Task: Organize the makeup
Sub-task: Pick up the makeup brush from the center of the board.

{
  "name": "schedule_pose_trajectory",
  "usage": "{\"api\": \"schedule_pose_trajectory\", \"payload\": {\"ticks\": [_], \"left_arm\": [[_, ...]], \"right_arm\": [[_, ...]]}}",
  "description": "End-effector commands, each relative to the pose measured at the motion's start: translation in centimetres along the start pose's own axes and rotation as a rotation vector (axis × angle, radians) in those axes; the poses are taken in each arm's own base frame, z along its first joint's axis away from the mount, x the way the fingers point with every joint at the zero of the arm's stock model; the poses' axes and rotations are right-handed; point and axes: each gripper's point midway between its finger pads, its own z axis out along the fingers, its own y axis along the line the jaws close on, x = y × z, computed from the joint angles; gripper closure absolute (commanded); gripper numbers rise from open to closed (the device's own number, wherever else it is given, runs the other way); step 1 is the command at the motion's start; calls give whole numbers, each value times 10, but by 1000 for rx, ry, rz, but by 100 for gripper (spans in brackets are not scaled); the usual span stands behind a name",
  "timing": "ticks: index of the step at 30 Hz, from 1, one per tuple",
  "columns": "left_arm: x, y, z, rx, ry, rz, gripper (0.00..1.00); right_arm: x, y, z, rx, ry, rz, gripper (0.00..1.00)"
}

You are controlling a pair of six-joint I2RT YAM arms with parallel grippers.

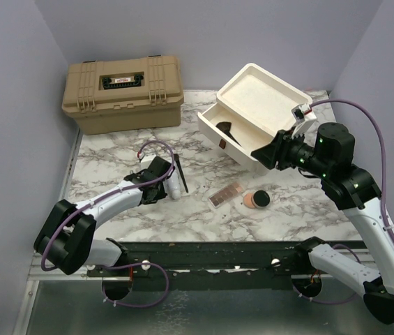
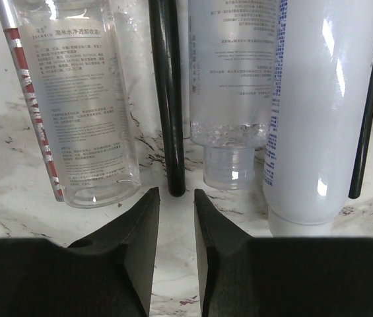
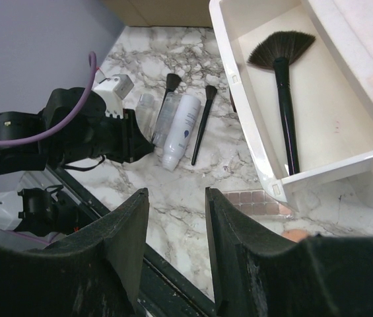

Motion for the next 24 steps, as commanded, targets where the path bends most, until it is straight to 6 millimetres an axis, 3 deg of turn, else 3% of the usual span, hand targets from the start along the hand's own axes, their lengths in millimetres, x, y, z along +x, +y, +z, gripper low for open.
{"api": "schedule_pose_trajectory", "payload": {"ticks": [1, 21, 24], "left_arm": [[-3, 7, 6, -41, -24, 0, 72], [3, 7, 22, -70, -3, 27, 78], [4, 8, 21, -69, -2, 29, 83]], "right_arm": [[8, -6, -1, 31, 17, 11, 54], [10, -5, 0, 29, 25, 18, 54], [10, -5, 0, 25, 28, 18, 54]]}}
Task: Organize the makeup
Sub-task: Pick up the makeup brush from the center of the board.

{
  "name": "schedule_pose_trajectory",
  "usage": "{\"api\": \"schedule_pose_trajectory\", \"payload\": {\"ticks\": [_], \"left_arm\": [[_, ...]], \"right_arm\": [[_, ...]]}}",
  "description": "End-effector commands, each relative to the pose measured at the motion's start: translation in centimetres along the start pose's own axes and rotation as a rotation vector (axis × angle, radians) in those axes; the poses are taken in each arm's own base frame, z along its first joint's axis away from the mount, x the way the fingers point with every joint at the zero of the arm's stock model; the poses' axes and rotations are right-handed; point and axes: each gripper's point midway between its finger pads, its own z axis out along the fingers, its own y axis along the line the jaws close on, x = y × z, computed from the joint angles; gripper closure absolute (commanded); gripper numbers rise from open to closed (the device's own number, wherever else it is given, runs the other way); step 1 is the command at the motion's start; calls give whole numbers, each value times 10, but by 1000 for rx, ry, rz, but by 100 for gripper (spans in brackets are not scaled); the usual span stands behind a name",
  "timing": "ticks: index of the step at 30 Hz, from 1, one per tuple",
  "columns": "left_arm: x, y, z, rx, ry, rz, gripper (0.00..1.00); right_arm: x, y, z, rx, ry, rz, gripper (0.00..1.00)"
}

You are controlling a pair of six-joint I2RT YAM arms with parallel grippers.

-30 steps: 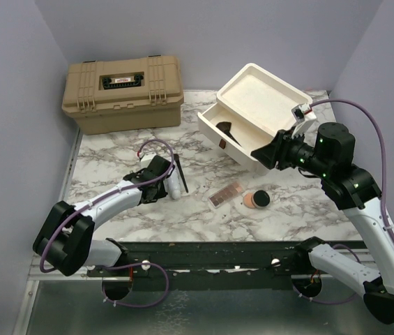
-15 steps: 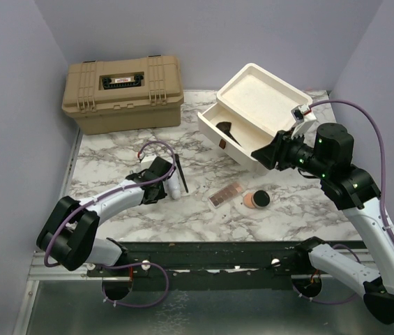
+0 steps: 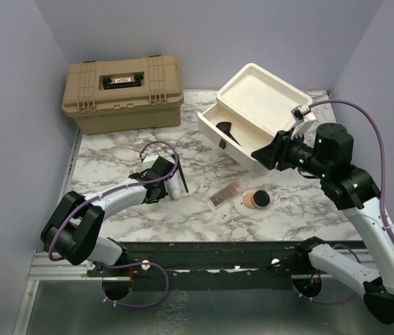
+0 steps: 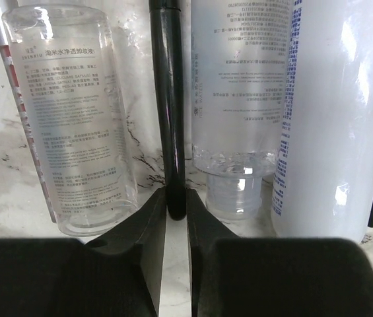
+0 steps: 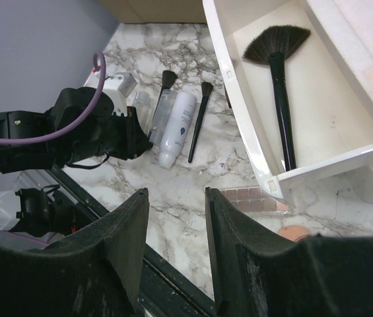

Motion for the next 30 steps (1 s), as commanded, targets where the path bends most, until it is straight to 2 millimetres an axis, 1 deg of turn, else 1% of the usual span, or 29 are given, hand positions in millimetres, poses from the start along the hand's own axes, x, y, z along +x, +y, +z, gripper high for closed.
{"api": "schedule_pose_trajectory", "payload": {"ticks": [1, 10, 11, 16, 20, 23, 30], "left_arm": [[4, 5, 4, -20, 8, 8, 84], [-4, 3, -3, 1, -23, -7, 86], [-4, 3, -3, 3, -22, -7, 89], [-5, 2, -5, 9, -30, -18, 92], [-11, 3, -10, 16, -58, -48, 92], [-16, 5, -13, 12, -78, -50, 96], [-23, 2, -22, 43, -105, -77, 97]], "right_arm": [[7, -1, -1, 11, 22, 13, 54], [7, -1, -2, 14, 19, 14, 54], [8, -2, -2, 15, 20, 14, 54], [11, -5, -3, 31, 29, 23, 54], [16, -11, -1, 59, 44, 26, 53], [18, -10, 0, 49, 61, 29, 52], [18, -3, -2, 14, 68, 25, 46]]}}
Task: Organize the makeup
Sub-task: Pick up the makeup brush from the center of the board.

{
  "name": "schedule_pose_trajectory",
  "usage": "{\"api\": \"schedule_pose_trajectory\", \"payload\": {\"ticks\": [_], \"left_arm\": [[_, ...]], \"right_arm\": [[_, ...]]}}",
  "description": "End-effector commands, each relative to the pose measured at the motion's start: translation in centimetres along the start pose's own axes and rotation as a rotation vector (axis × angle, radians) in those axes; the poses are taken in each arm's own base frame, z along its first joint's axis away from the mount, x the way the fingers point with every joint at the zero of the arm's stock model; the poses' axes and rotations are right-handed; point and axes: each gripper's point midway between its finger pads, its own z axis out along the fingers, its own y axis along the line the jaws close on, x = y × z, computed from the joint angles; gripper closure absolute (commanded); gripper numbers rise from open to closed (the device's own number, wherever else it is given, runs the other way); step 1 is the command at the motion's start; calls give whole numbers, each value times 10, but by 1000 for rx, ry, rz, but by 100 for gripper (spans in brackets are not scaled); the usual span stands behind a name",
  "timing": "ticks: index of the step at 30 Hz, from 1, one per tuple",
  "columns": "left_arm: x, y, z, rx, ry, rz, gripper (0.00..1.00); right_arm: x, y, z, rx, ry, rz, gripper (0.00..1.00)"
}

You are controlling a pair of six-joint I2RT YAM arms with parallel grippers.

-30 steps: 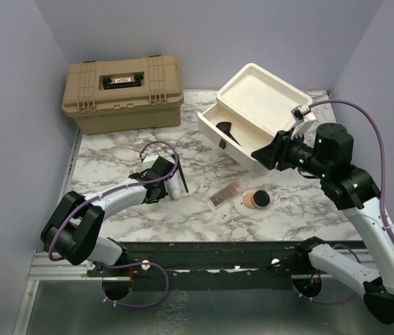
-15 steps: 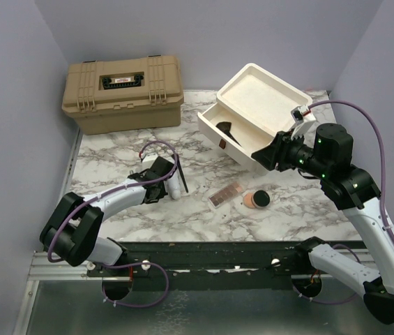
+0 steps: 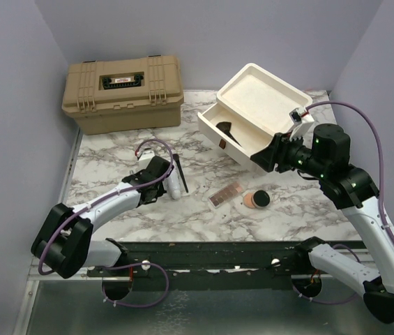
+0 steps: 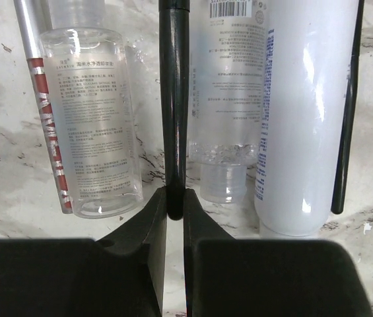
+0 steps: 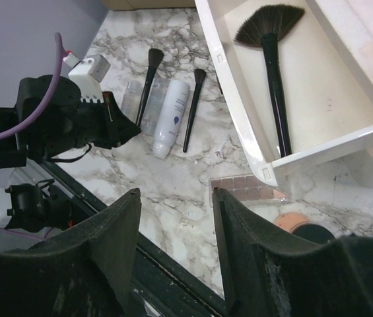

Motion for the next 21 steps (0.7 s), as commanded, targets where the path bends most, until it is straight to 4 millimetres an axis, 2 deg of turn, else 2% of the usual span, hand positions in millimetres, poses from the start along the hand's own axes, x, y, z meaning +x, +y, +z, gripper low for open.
{"api": "schedule_pose_trajectory", "payload": {"ticks": [1, 13, 21], "left_arm": [[-11, 2, -6, 2, -47, -37, 97], [-40, -3, -28, 40, -134, -82, 100], [-79, -8, -63, 108, -266, -150, 100]], "right_arm": [[7, 4, -3, -15, 29, 8, 45], [0, 14, -8, -57, 3, -8, 33], [-23, 43, -17, -195, -100, -25, 29]]}}
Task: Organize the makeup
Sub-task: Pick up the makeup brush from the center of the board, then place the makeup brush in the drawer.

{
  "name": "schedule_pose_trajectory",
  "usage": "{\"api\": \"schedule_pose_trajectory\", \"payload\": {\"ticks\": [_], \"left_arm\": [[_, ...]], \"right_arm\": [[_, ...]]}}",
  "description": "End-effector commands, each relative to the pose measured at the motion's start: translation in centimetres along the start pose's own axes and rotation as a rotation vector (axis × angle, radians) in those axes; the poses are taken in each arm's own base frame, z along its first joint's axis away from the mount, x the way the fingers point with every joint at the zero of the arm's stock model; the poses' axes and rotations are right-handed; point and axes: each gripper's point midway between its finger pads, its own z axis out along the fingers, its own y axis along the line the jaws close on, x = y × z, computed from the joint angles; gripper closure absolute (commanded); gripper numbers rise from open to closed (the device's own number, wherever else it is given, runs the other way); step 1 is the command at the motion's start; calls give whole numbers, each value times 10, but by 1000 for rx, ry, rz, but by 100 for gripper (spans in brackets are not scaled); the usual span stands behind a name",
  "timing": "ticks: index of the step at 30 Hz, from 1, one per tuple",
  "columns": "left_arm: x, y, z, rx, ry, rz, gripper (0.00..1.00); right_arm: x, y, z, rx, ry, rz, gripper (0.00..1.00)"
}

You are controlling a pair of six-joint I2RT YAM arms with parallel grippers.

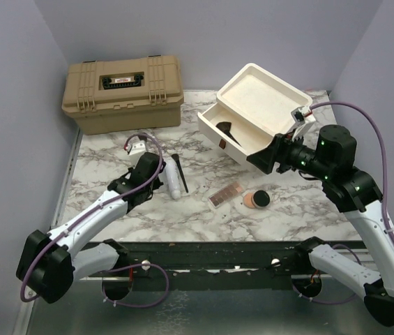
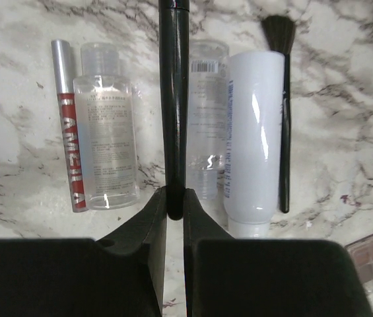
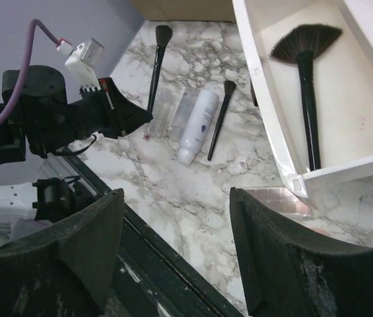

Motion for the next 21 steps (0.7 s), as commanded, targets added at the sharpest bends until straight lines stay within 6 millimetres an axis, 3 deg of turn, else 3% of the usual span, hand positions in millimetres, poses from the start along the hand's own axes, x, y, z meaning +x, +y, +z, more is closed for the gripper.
{"api": "schedule_pose_trajectory", "payload": {"ticks": [1, 4, 14, 21], "left_arm": [[-47, -12, -24, 47, -133, -65, 100], [-65, -19, -39, 95, -178, -84, 100], [-106, -72, -84, 384, -244, -90, 100], [-117, -120, -123, 692, -261, -72, 100]], "right_arm": [[-22, 29, -10, -122, -96, -28, 29], [-26, 31, -10, -133, -122, -30, 29], [-30, 45, -3, -226, -133, -8, 29], [-32, 52, -2, -267, -142, 45, 29]]}}
